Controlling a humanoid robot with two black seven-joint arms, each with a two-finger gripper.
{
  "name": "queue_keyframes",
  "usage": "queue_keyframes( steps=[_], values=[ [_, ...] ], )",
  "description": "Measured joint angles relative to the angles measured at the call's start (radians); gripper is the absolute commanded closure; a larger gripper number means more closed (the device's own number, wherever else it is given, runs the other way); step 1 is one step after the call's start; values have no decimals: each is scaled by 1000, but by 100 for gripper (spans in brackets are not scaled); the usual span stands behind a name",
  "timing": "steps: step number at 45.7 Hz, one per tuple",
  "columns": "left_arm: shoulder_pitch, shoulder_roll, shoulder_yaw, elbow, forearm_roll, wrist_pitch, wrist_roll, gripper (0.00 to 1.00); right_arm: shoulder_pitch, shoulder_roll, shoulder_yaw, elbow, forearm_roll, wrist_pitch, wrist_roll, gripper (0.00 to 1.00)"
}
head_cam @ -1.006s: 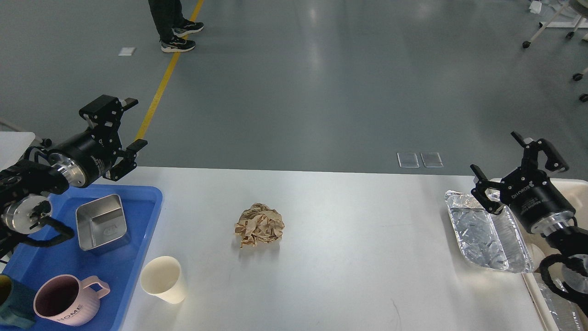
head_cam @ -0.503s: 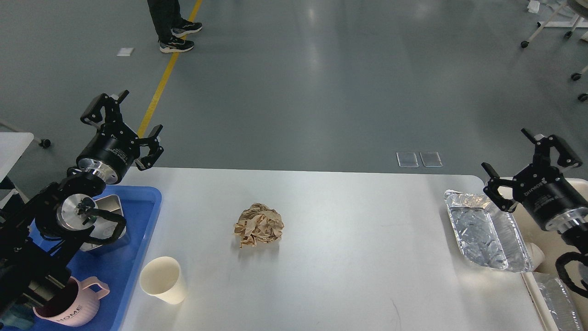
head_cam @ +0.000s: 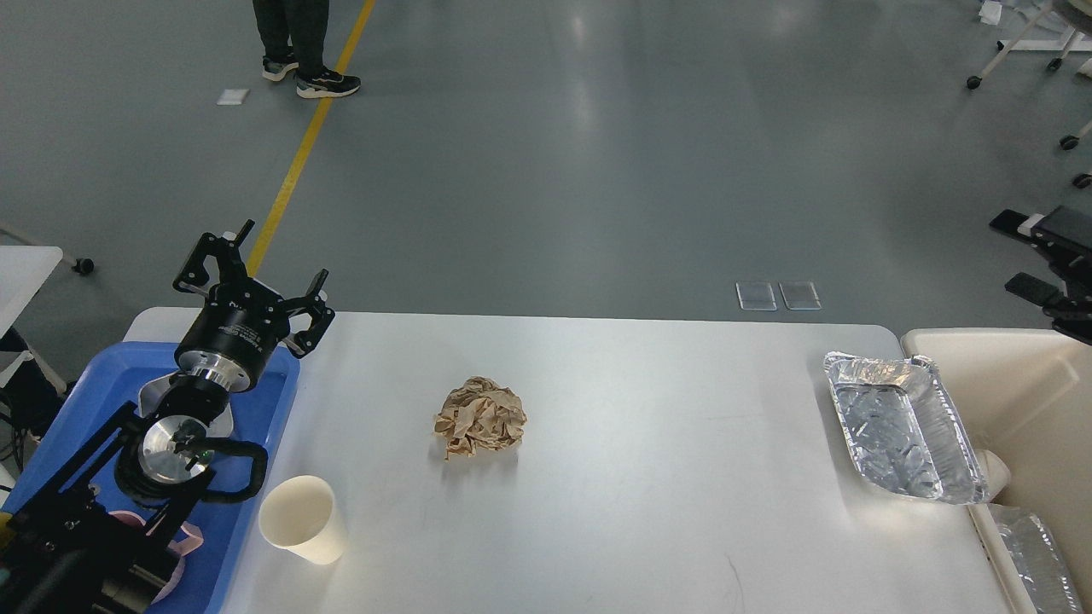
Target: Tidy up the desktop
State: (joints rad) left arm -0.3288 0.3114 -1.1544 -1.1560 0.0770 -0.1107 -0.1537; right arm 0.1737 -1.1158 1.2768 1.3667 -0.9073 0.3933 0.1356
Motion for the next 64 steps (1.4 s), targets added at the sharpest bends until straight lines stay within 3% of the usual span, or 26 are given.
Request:
queue_keyframes(
  steps=[14, 31, 49, 64],
  values=[
    [97, 16, -72, -23, 1, -61, -7, 3, 8, -239, -4, 77, -326, 91, -4, 0],
    [99, 36, -96, -13, 0, -54, -12, 3, 12, -423, -72, 260, -375, 80, -2, 0],
    [101, 40, -104, -7, 1, -57, -13, 3, 11, -441, -247, 323, -807, -23, 0, 0],
    [102, 40, -106, 1, 1, -61, -14, 3, 12, -424, -309, 359, -835, -79, 2, 0]
  ],
)
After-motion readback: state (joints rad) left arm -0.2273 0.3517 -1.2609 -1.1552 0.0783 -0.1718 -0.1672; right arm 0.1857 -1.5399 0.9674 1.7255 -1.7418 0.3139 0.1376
